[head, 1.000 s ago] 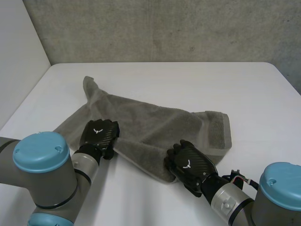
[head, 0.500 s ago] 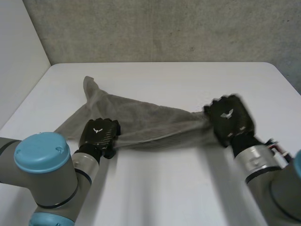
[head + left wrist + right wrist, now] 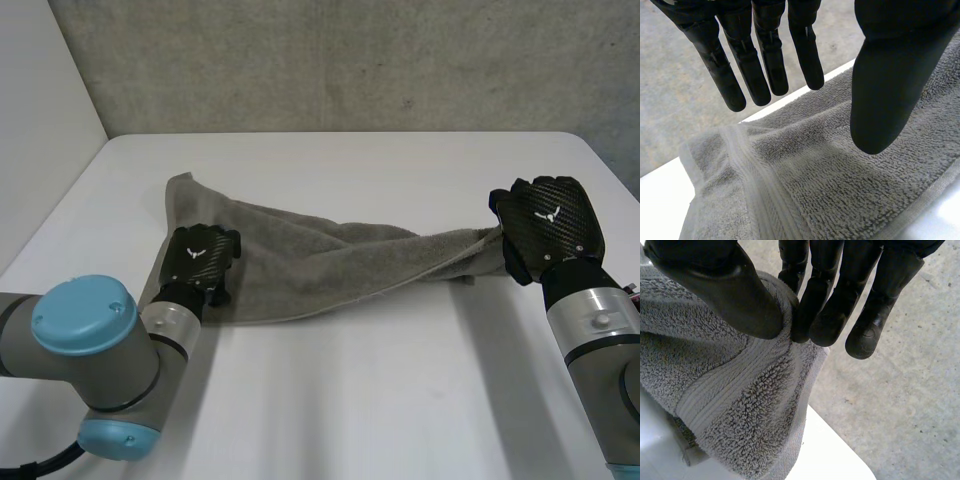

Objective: Fold the towel.

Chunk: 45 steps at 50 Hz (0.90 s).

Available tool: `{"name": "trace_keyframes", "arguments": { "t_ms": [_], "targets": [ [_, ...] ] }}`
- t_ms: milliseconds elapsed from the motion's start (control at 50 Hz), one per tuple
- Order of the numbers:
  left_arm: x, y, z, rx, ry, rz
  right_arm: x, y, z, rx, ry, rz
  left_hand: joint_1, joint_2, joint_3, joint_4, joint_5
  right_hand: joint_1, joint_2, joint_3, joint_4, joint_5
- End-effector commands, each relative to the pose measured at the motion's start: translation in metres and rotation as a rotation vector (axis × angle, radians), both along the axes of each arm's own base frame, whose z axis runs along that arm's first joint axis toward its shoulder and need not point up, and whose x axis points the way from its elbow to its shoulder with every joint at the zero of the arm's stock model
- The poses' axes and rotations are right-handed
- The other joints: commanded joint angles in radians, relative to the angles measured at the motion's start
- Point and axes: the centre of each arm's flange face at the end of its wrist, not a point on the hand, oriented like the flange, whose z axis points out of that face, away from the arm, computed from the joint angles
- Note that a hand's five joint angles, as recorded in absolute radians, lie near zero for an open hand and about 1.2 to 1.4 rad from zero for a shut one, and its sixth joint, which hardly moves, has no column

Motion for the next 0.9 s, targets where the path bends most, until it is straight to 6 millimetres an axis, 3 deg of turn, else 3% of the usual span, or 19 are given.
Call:
{"name": "trace_keyframes", "arguments": {
  "t_ms": [20, 120, 180, 240, 360, 500, 900],
  "targets": [
    [0.009, 0.004, 0.009, 0.03, -0.026, -0.075, 0.001, -0.003, -0.009, 0.026, 0.014, -0.001, 0.11, 0.113, 0.113, 0.113, 0.114, 0.055, 0.07, 0.054, 0.054, 0.053],
    [0.021, 0.011, 0.024, 0.106, -0.04, -0.111, 0.0, -0.007, -0.014, 0.039, 0.019, -0.007, 0.028, 0.03, 0.03, 0.031, 0.032, 0.055, 0.07, 0.054, 0.054, 0.053],
    [0.029, 0.012, 0.027, 0.186, -0.057, -0.145, -0.004, -0.011, -0.015, 0.043, 0.02, -0.021, -0.238, -0.235, -0.235, -0.235, -0.233, 0.055, 0.07, 0.054, 0.054, 0.053],
    [0.046, -0.003, 0.033, 0.202, -0.11, -0.132, -0.005, -0.012, -0.015, 0.043, 0.019, -0.027, -0.392, -0.389, -0.389, -0.388, -0.387, 0.055, 0.07, 0.054, 0.054, 0.053],
    [0.071, -0.022, 0.03, 0.169, -0.268, -0.1, -0.01, -0.017, -0.013, 0.039, 0.014, -0.047, -0.413, -0.41, -0.41, -0.409, -0.408, 0.055, 0.07, 0.054, 0.054, 0.053],
    [0.075, -0.025, 0.017, 0.168, -0.356, -0.117, -0.013, -0.02, -0.016, 0.049, 0.018, -0.058, -0.389, -0.387, -0.386, -0.386, -0.385, 0.055, 0.07, 0.054, 0.054, 0.053],
    [0.075, -0.032, -0.002, 0.196, -0.359, -0.117, -0.012, -0.02, -0.02, 0.06, 0.023, -0.053, -0.28, -0.278, -0.278, -0.277, -0.276, 0.055, 0.07, 0.054, 0.054, 0.053]
  ]
}}
